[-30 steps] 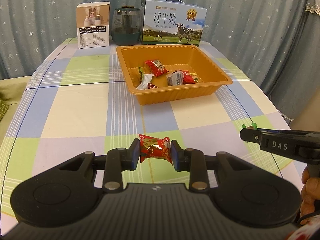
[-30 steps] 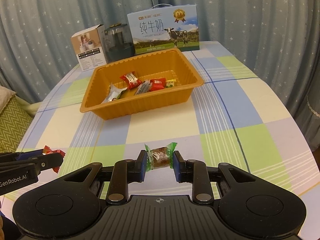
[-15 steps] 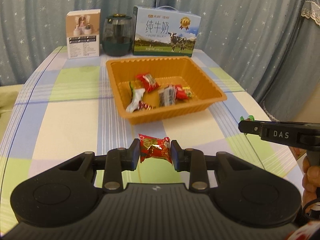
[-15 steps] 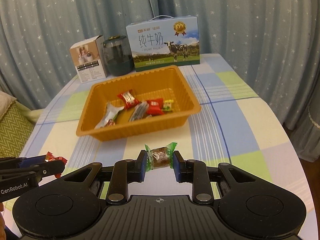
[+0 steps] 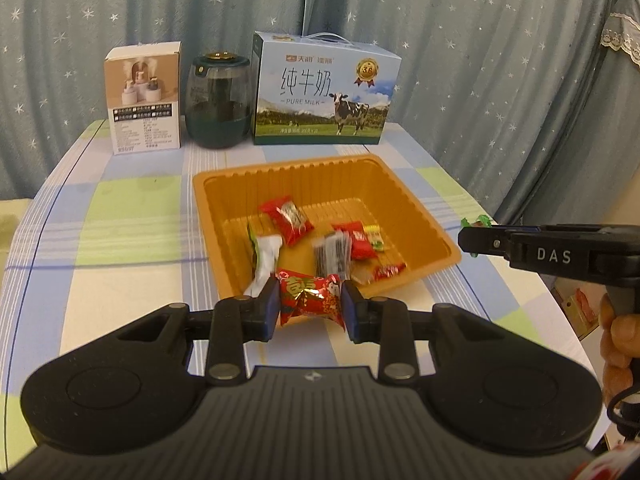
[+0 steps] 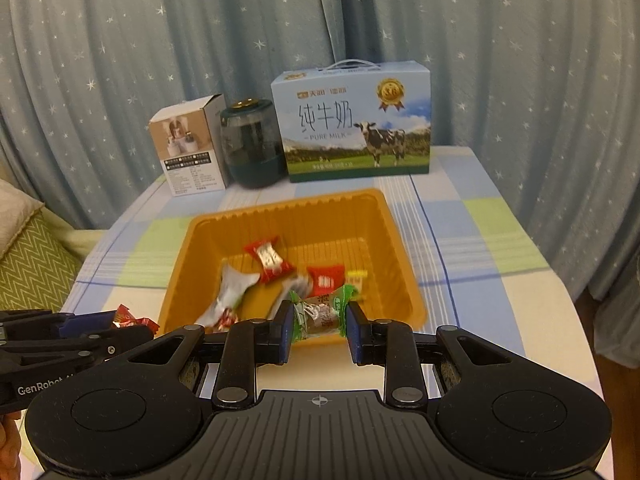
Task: Organize snacks
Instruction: 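Carry both candies over the orange tray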
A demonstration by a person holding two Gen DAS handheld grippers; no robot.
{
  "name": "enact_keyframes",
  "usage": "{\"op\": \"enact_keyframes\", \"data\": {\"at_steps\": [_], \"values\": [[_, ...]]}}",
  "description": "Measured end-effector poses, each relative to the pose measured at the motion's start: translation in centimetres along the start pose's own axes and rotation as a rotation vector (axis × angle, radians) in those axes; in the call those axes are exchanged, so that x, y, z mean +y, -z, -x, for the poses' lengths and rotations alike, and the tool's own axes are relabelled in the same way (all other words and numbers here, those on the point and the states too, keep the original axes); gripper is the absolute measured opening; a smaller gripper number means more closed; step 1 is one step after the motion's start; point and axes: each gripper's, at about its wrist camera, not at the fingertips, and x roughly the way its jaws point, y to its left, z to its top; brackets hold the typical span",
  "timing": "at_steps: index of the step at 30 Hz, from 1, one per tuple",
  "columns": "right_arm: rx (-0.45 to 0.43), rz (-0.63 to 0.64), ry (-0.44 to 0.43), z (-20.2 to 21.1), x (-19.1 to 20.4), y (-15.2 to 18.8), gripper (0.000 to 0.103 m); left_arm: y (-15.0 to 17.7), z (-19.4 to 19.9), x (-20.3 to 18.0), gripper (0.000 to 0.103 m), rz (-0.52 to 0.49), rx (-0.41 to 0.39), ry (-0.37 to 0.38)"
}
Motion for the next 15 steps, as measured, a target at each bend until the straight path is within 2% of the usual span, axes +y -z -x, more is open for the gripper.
{"op": "enact_keyframes", "data": {"at_steps": [15], "values": [[0.063, 0.015, -0.016, -6.0, -1.0, -4.0, 0.028, -4.5, -5.2, 0.5, 0.029, -0.043, 0.021, 0.016]]}}
